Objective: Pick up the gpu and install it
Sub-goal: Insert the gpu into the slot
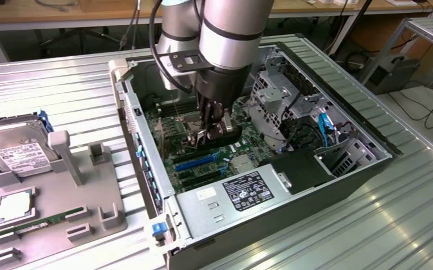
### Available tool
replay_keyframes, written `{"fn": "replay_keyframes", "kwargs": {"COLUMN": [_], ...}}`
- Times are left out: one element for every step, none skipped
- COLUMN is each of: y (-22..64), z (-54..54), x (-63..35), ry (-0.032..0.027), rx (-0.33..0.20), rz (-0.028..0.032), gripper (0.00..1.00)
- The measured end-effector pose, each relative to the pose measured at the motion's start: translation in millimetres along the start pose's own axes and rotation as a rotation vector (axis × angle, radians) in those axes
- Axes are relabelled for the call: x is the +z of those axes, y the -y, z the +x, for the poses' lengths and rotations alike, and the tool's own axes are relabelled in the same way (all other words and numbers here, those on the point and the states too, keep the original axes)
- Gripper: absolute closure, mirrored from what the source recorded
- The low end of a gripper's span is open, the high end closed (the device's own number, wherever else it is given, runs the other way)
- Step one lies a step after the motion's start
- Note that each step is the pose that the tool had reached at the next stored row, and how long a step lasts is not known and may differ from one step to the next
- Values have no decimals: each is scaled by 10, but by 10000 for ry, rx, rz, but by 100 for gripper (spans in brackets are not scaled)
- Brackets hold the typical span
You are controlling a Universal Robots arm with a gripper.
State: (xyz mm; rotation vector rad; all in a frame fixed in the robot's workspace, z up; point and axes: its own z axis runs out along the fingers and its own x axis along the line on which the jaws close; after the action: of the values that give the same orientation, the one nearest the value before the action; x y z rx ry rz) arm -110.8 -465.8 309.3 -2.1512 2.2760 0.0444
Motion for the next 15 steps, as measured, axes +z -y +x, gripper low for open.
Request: {"fn": "replay_keyframes", "kwargs": {"y": [0, -1, -3, -3, -3, -4, -4, -6, -9, -13, -17, -21, -24, -25, -26], "z": [-3, -4, -5, -5, -4, -4, -4, -3, -3, -2, -1, -1, 0, 0, 0], "x": [27, 45, 63, 82, 100, 118, 135, 150, 163, 174, 184, 190, 193, 196, 199], "ry": [-1, -1, -1, -1, 0, -1, -1, -2, -1, 0, -1, -2, -3, -3, -2], "rx": [-1, -1, -1, -1, -1, 0, -1, 0, 0, 1, 0, 0, -1, -2, -5], "rz": [-1, -1, -1, -1, 0, -1, -1, -2, -2, -2, -3, -4, -6, -7, -6], "gripper": [74, 74, 74, 74, 74, 74, 74, 74, 74, 74, 74, 74, 74, 74, 74]}}
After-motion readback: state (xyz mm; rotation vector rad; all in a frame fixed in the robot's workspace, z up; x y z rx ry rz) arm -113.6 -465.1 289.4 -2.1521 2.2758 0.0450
